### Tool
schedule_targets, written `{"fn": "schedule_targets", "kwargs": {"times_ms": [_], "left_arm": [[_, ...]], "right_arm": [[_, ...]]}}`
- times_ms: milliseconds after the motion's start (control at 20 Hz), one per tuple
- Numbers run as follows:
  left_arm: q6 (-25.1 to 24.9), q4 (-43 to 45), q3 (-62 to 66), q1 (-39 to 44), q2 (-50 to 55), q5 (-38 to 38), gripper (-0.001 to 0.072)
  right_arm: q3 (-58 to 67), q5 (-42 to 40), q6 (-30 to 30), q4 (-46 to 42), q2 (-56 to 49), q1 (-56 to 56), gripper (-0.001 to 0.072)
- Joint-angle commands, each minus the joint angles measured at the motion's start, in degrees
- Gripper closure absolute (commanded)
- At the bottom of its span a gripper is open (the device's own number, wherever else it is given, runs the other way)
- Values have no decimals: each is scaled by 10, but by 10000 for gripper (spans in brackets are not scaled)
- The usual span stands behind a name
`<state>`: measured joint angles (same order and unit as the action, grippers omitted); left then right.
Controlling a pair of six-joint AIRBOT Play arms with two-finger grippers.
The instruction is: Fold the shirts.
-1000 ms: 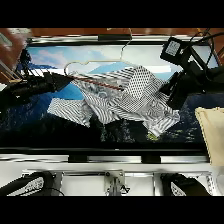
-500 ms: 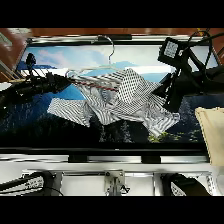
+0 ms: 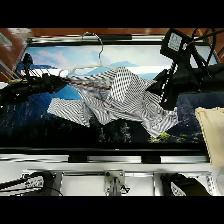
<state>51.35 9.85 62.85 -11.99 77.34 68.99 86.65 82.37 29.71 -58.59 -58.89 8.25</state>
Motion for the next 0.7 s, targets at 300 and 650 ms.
{"fn": "schedule_targets", "kwargs": {"times_ms": [300,650], "left_arm": [[16,95,71,-49,0,-128,659],[49,147,85,-49,3,-192,659]], "right_arm": [[1,-5,-8,-66,0,0,625],[1,12,-38,-52,0,1,626]]}}
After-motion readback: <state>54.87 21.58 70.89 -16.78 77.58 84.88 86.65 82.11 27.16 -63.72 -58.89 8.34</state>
